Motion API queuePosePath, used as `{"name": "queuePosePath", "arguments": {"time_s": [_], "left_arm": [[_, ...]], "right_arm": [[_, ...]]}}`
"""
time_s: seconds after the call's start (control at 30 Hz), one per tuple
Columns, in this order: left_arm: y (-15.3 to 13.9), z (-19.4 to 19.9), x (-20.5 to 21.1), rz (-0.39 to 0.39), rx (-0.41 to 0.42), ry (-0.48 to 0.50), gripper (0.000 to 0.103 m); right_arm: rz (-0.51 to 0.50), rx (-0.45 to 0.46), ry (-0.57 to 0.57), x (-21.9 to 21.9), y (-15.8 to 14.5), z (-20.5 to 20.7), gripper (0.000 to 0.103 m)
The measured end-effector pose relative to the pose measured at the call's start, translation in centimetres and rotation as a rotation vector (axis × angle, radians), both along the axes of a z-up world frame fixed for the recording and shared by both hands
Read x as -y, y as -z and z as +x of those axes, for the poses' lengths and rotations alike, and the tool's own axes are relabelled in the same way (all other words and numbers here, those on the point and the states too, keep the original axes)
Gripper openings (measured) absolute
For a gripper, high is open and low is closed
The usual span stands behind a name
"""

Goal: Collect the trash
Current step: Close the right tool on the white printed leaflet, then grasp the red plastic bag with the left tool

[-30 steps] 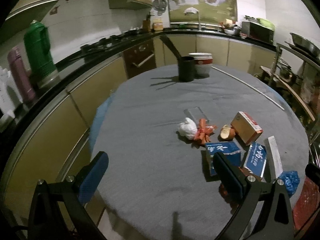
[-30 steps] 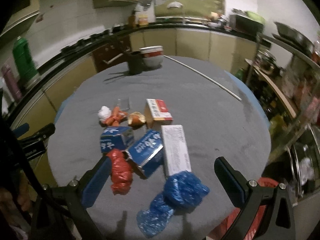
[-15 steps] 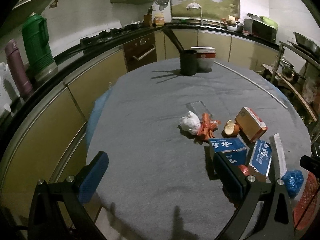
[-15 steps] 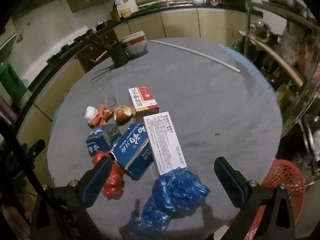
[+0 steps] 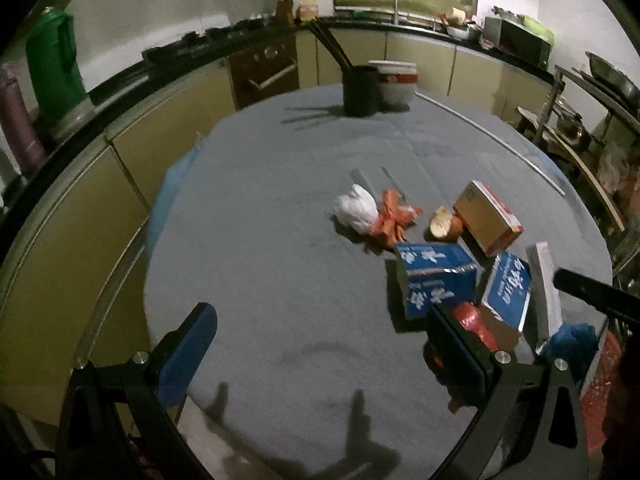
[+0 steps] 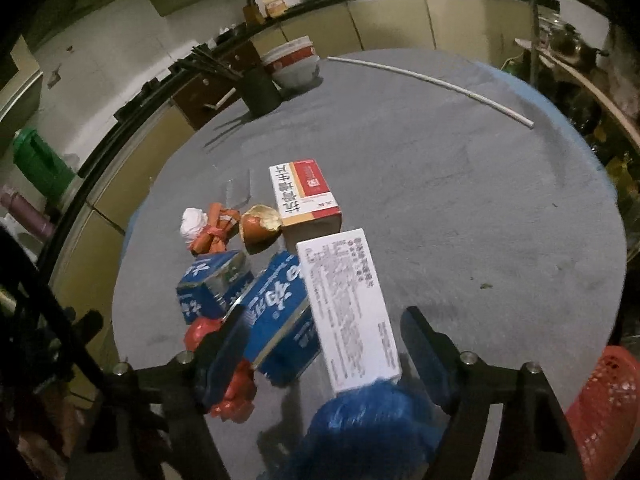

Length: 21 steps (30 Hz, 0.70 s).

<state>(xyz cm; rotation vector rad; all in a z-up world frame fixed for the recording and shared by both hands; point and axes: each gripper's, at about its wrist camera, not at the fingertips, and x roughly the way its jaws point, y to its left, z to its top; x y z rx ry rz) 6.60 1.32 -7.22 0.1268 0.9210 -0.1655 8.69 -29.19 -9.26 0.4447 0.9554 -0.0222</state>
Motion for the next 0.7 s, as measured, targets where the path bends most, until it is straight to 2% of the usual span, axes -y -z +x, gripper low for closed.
{"name": "queuePosePath", "arguments": {"time_s": [0.13,0.17,0.2,0.27,0.5,0.6,0.7], "left_arm": [[0.1,-0.4,1.3,0.004,-0.016,0.022,0.103],[0.1,-0.5,1.7,0.003,-0.019,0.034,0.103],[0.1,-0.7,2.2,0.003,-0.022,0.049,0.103],[0.2,-1.0,3.0,0.001,-0.031,0.080,0.103],[2.2,-1.2,5.8,-0.088,-0.161,0.184,0.103],[3.1,-0.8,6.8,-0.131,-0.197,0.206,0.102],[3.8,-0.4,7.6,-0.179,-0.224,0.223,0.090]], "right_arm": [[-0.005,-0.019,-0.010,0.3,1.5,1.3,0.079],[-0.006,-0.025,-0.012,0.3,1.8,1.5,0.074],[-0.008,-0.040,-0.017,0.3,2.2,1.8,0.062],[0.002,-0.067,-0.029,0.5,2.9,2.0,0.054],[-0.001,0.008,-0.008,1.7,2.2,0.2,0.052],[0.042,0.038,0.020,3.0,1.7,-1.0,0.051],[0.110,0.123,0.068,4.8,1.2,-2.7,0.051]]}}
